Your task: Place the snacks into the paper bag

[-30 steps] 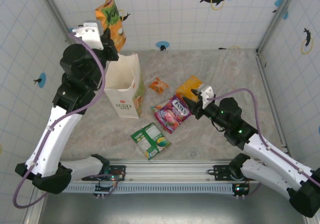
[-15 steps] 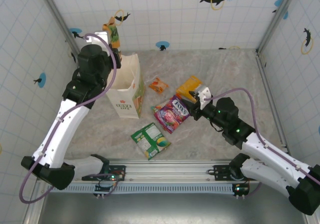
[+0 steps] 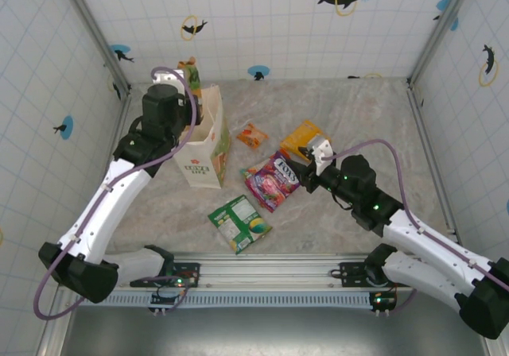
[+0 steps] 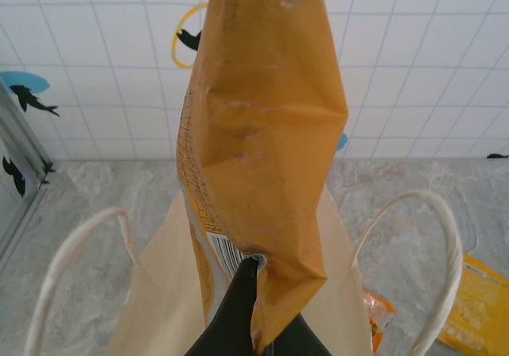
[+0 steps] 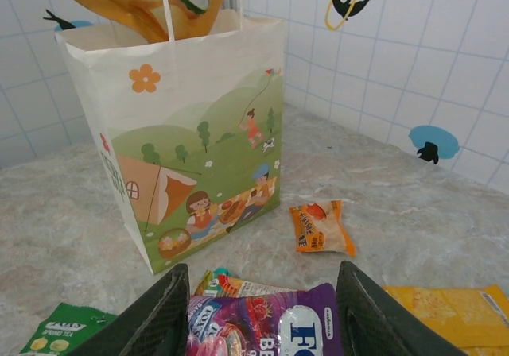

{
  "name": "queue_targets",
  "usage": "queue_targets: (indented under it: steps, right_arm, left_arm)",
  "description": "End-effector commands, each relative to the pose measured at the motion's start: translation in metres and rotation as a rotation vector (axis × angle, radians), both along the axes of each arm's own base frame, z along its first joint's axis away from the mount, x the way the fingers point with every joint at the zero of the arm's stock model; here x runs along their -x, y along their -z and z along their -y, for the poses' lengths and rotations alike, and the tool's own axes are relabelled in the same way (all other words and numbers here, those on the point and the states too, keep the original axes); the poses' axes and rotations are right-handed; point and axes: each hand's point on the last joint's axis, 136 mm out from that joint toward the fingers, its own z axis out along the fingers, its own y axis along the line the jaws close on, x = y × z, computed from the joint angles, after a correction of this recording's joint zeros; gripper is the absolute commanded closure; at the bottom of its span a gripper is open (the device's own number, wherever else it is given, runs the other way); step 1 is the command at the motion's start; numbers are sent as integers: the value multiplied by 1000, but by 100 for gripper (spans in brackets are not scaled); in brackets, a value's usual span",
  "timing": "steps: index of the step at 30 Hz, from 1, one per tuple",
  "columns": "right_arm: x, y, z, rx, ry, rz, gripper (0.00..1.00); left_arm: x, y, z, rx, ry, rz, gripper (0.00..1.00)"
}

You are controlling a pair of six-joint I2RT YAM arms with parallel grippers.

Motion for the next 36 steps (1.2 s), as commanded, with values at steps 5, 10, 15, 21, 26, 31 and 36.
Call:
queue_targets:
  steps: [5,10,15,21,26,31,36]
  right_arm:
    - [1,4,-2,-8,1,-2,50]
    - [-4,8,1,-15,39,-48,47]
    - [-2,14,-2,-8,25,-86,45]
    - [-4,22,-3,-24,39,-163,44]
    - [-3,42,-3,-29,65,-336,43]
    - [-2,63,2,-104,126,-595,43]
    - [-2,95,16,-252,216,-869,42]
  left_arm:
    - [-3,2,-3,25,-22,9,97]
    - [-2,1,-8,25,-48,11,78]
    - [0,-5,-10,31,-58,16,64]
    - [6,-25,-7,51,-27,27,58]
    - [16,-43,17,116,115,9,54]
    - [33,-39,49,190,297,-87,50]
    - [58,-30,76,267,479,-161,50]
